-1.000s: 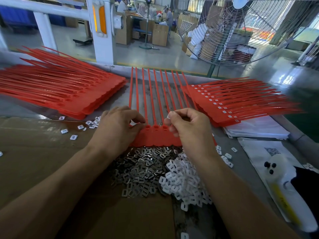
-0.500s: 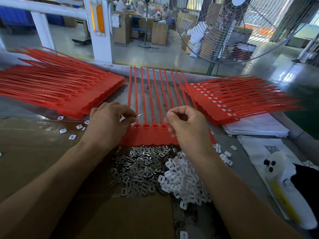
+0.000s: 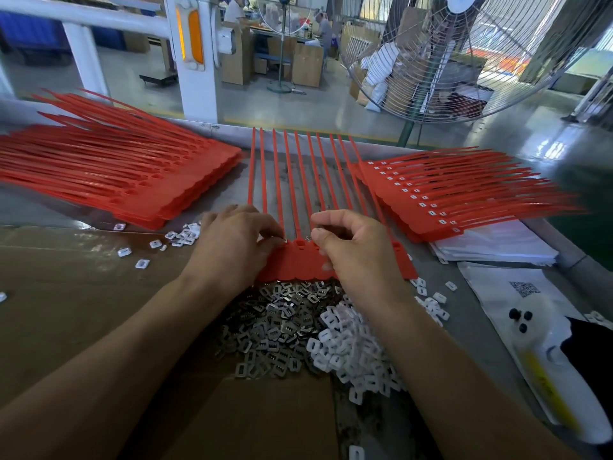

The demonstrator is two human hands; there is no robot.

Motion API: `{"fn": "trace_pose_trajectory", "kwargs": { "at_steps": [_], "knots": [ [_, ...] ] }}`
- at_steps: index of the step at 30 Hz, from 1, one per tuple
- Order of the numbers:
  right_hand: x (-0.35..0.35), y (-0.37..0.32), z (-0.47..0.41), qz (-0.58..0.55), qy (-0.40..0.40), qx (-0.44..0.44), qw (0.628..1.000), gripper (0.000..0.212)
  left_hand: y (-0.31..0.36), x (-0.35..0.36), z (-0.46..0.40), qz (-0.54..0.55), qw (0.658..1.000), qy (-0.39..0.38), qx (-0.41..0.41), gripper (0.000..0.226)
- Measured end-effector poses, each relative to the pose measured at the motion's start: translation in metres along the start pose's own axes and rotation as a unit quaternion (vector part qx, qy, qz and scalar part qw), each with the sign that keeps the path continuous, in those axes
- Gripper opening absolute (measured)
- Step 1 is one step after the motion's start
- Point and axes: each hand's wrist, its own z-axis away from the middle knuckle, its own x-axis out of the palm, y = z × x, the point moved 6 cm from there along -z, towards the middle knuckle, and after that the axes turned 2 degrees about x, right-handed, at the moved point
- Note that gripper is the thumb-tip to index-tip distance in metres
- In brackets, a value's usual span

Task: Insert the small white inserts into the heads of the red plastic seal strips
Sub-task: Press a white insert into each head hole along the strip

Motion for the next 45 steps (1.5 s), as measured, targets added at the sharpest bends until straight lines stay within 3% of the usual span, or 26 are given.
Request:
{"fn": "trace_pose_trajectory", "kwargs": {
  "at_steps": [12, 20, 33, 45],
  "knots": [
    [-0.002, 0.007, -0.006, 0.006, 0.004, -0.017, 1.000, 0.016, -0.003, 0.007, -0.001, -0.030, 0.999, -0.024, -0.010, 0.009],
    [-0.005, 0.011, -0.011, -0.005, 0.011, -0.016, 1.000, 0.008, -0.001, 0.002, 0.004, -0.035, 0.998, -0.044, 0.015, 0.024],
    [0.005, 0.011, -0.028, 0.191, -0.005, -0.034, 0.981, 0.009, 0.000, -0.002, 0.007, -0.049, 0.997, -0.063, -0.006, 0.021],
    [0.017, 0.010, -0.029, 0.265, -0.051, -0.031, 0.962, 0.011, 0.002, -0.001, 0.008, -0.053, 0.996, -0.069, 0.000, 0.021]
  ]
}}
